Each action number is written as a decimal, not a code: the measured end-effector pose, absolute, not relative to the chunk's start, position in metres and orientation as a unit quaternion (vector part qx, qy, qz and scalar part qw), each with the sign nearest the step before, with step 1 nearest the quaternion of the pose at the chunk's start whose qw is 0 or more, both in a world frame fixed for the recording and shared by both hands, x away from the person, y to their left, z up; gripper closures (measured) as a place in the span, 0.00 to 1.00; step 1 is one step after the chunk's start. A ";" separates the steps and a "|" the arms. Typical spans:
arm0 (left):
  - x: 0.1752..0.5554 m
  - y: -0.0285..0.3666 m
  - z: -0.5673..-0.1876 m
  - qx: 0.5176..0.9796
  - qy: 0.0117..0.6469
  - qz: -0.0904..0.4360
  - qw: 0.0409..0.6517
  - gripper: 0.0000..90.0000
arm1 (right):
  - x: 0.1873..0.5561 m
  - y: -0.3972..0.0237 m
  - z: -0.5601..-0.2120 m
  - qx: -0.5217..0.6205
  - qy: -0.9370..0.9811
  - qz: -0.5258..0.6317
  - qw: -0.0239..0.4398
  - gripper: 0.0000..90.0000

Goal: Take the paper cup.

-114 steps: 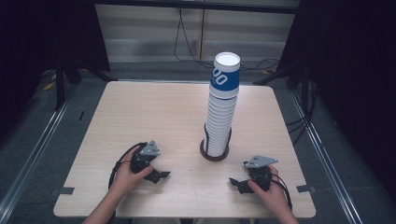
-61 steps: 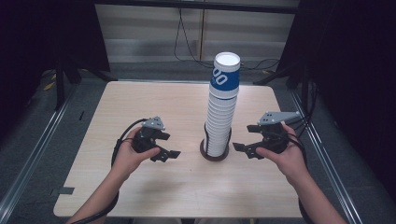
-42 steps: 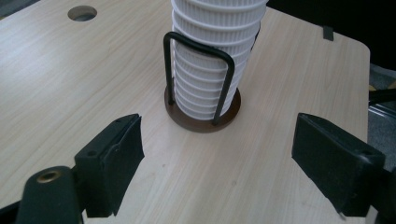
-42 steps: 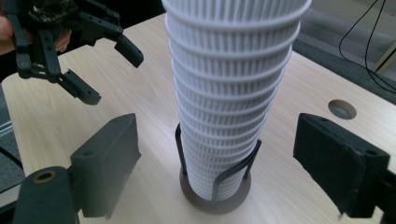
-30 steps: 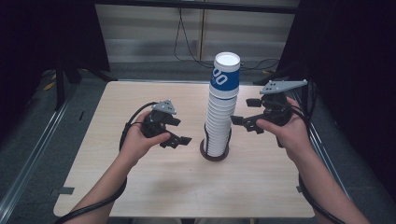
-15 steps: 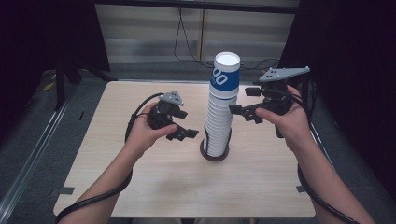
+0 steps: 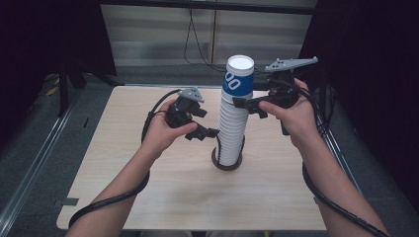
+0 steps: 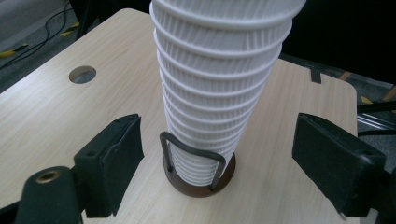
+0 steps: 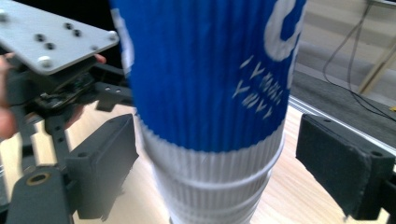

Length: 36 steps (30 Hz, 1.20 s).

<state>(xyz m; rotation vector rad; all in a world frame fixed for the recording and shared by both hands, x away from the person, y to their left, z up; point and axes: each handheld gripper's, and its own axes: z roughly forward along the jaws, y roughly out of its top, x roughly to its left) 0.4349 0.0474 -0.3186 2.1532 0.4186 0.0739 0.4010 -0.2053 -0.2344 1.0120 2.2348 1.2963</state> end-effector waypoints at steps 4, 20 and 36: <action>0.436 0.042 -0.314 0.870 0.165 0.030 0.463 0.18 | 0.406 -0.202 -0.236 0.363 0.789 0.465 0.174 0.12; 0.441 0.024 -0.280 0.844 0.148 0.077 0.510 0.17 | 0.412 -0.190 -0.236 0.376 0.779 0.468 0.179 0.14; 0.442 0.015 -0.283 0.830 0.134 0.085 0.535 0.21 | 0.411 -0.189 -0.226 0.368 0.780 0.469 0.189 0.16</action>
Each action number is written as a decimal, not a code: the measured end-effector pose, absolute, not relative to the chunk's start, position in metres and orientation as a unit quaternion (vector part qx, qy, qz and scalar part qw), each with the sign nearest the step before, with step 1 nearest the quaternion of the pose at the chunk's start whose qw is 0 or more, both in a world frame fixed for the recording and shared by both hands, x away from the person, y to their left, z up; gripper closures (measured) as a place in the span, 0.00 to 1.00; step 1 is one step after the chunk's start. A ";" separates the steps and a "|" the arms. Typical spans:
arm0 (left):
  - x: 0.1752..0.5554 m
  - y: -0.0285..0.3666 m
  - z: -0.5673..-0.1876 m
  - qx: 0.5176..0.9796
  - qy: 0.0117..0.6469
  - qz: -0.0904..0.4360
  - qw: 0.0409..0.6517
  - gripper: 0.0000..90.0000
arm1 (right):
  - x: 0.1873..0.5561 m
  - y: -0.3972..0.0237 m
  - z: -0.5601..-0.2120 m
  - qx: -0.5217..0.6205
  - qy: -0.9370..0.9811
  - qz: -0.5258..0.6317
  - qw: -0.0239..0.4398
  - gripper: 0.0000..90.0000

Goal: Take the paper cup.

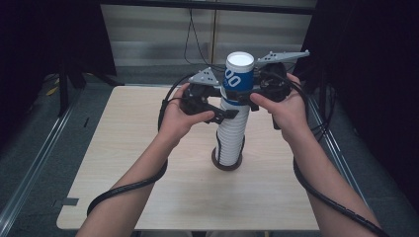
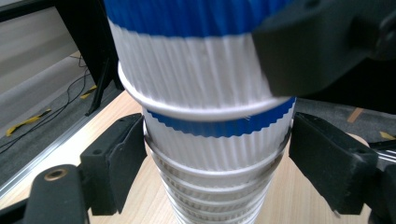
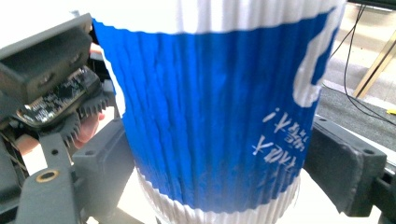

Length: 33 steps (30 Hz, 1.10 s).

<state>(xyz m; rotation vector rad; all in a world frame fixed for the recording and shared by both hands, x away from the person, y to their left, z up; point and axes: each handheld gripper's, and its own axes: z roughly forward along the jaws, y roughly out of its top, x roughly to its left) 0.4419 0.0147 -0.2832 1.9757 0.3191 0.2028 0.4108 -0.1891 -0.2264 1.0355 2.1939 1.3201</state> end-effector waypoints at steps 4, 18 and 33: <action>0.442 0.015 -0.283 0.830 0.133 0.085 0.535 0.21 | 0.410 -0.189 -0.221 0.364 0.779 0.472 0.193 0.18; 0.443 0.015 -0.285 0.826 0.140 0.077 0.541 0.21 | 0.410 -0.190 -0.215 0.359 0.774 0.484 0.194 0.19; 0.443 0.016 -0.286 0.824 0.145 0.073 0.543 0.21 | 0.410 -0.191 -0.210 0.358 0.771 0.487 0.200 0.20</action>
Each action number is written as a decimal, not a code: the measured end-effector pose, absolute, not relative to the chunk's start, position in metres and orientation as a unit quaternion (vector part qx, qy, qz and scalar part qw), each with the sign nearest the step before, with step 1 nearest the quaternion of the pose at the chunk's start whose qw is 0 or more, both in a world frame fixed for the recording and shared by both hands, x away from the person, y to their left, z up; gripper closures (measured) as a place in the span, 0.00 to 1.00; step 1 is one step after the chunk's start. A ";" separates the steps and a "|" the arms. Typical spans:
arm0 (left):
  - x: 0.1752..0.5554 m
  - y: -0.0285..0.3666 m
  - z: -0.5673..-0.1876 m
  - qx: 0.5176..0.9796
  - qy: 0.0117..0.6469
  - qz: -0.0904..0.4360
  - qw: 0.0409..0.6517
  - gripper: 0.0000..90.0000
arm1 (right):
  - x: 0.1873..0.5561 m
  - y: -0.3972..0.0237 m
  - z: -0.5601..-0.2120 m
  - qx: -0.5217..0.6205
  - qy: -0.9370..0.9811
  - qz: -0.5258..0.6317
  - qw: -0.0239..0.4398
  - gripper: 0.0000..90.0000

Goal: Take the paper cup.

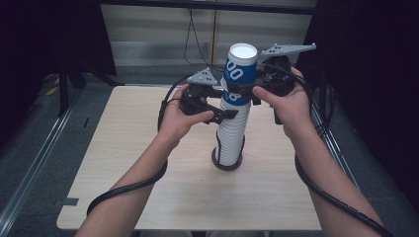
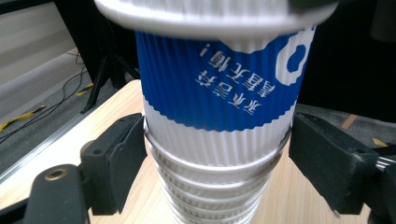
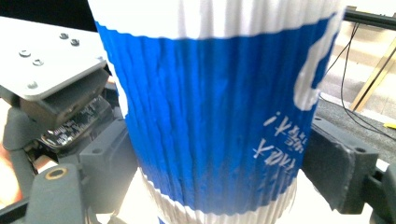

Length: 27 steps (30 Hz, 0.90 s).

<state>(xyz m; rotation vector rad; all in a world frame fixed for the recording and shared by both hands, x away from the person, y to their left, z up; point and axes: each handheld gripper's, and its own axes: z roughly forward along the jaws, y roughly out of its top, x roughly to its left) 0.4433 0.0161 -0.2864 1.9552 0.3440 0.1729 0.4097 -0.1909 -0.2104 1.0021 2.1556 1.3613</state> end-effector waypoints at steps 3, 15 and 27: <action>0.443 0.016 -0.286 0.825 0.144 0.073 0.542 0.21 | 0.409 -0.192 -0.206 0.357 0.769 0.491 0.201 0.20; 0.442 0.015 -0.286 0.825 0.146 0.074 0.541 0.21 | 0.408 -0.196 -0.198 0.355 0.763 0.500 0.203 0.20; 0.442 0.016 -0.287 0.825 0.144 0.077 0.541 0.21 | 0.402 -0.202 -0.187 0.352 0.753 0.514 0.213 0.20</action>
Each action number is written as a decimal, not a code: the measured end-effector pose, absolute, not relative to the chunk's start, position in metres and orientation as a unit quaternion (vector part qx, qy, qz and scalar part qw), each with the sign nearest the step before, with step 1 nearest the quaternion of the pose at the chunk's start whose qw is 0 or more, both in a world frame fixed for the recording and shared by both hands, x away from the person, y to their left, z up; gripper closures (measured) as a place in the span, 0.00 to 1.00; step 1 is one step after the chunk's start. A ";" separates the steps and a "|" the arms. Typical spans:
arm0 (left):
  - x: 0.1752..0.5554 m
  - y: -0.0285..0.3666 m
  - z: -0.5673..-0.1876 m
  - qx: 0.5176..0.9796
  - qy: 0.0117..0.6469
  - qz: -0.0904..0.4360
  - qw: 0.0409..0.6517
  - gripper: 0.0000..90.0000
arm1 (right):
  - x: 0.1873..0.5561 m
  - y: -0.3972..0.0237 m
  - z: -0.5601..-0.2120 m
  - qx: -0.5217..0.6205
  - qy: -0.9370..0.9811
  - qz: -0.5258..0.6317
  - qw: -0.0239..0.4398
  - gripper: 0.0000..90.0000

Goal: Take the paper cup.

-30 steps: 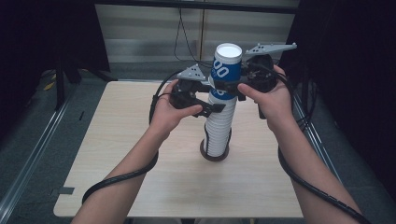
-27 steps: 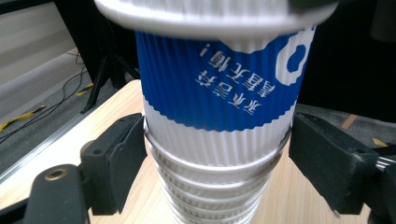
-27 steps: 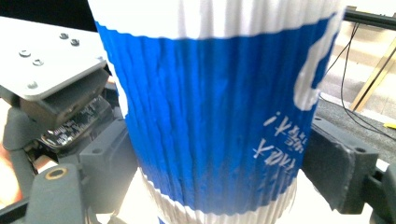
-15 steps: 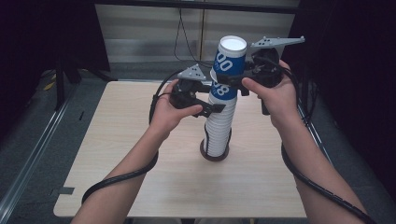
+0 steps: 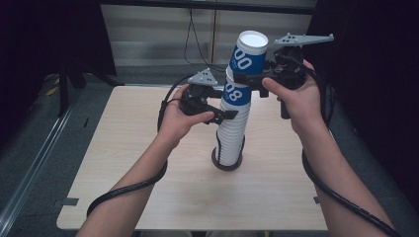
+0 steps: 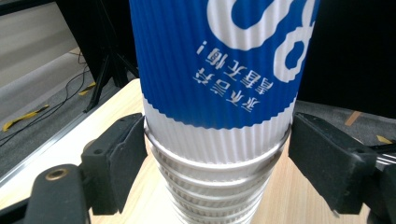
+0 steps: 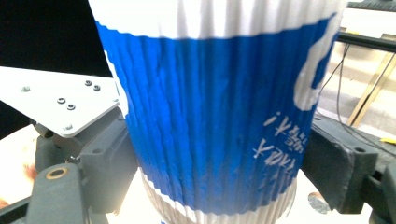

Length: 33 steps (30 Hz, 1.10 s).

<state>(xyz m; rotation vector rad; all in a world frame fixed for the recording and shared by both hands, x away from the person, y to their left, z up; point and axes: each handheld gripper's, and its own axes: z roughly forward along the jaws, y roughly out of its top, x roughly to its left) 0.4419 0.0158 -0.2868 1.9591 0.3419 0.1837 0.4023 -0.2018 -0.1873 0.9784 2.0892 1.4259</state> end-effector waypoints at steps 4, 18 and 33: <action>0.442 0.017 -0.288 0.827 0.143 0.076 0.538 0.21 | 0.400 -0.205 -0.184 0.349 0.754 0.512 0.219 0.20; 0.441 0.018 -0.290 0.832 0.142 0.080 0.530 0.21 | 0.388 -0.234 -0.181 0.359 0.747 0.513 0.226 0.20; 0.438 0.021 -0.293 0.834 0.143 0.076 0.528 0.26 | 0.375 -0.276 -0.193 0.385 0.737 0.503 0.235 0.20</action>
